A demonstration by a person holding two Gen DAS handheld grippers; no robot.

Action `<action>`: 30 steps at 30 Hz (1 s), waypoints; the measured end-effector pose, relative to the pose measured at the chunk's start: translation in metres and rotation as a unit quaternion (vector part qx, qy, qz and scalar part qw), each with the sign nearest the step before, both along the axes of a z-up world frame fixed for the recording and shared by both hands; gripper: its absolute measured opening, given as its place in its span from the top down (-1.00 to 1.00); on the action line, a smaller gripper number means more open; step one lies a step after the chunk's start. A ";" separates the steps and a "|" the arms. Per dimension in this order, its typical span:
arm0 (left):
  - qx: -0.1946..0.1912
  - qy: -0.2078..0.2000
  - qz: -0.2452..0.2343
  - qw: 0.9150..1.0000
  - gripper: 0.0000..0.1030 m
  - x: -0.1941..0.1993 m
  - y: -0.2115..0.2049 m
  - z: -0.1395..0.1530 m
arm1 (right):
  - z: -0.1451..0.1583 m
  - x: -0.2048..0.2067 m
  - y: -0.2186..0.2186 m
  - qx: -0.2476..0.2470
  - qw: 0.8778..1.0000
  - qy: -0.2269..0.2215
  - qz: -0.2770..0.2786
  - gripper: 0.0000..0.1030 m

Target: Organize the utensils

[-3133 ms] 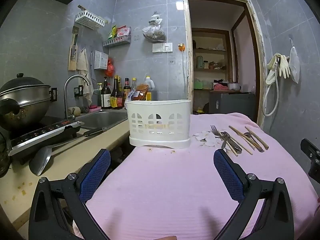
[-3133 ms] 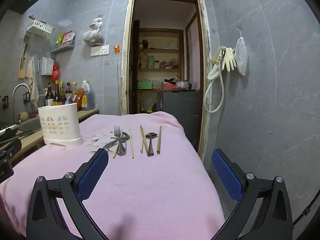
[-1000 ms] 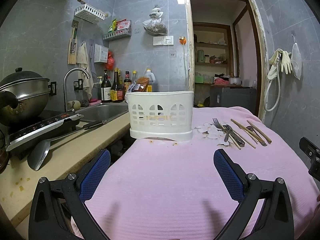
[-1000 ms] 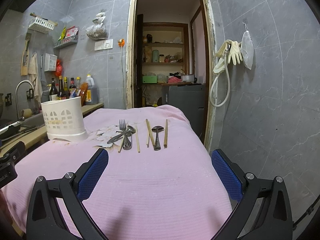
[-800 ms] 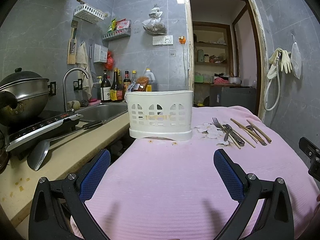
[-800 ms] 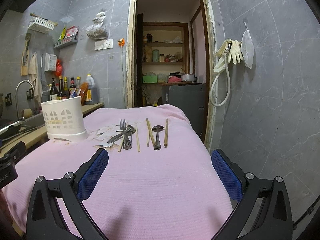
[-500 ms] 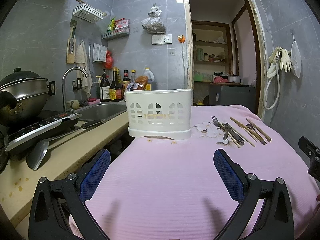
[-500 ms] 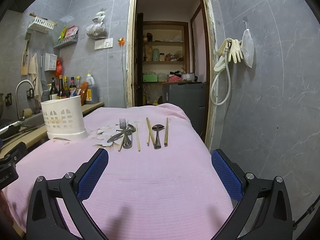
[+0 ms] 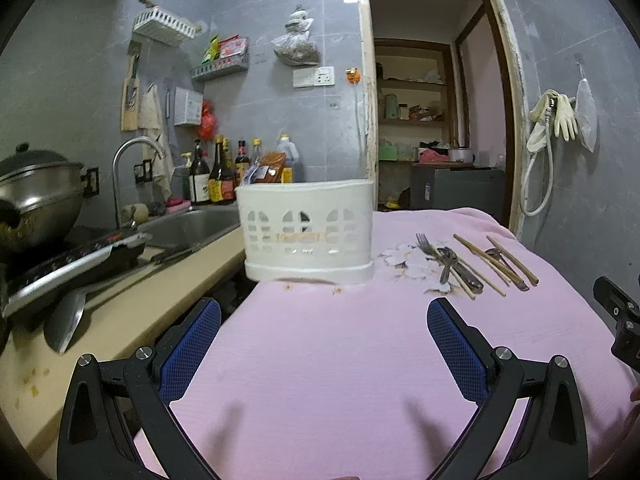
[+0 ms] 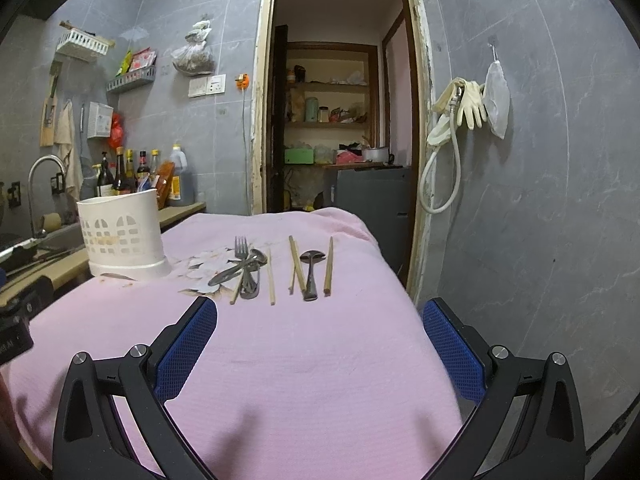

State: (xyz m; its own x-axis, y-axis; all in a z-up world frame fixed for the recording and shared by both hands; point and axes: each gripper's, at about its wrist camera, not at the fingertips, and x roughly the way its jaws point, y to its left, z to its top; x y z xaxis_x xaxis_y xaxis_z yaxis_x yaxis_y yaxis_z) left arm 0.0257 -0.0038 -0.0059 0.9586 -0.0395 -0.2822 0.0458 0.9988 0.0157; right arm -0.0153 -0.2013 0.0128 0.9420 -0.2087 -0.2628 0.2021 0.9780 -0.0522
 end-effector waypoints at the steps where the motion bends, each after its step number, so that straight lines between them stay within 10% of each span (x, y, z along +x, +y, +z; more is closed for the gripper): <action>1: 0.001 -0.002 -0.003 1.000 -0.97 0.003 -0.001 0.003 | 0.001 0.000 0.000 -0.001 1.000 -0.001 0.000 -1.00; 14: 0.010 -0.004 -0.057 0.998 -0.97 0.058 -0.027 0.041 | 0.035 0.037 -0.035 -0.021 0.998 -0.009 0.062 -1.00; 22: -0.015 0.082 -0.133 0.988 -0.97 0.113 -0.051 0.051 | 0.052 0.093 -0.067 0.001 0.993 0.035 0.113 -1.00; 30: -0.005 0.138 -0.171 0.976 -0.76 0.170 -0.085 0.048 | 0.041 0.146 -0.094 0.031 0.984 0.099 0.142 -0.56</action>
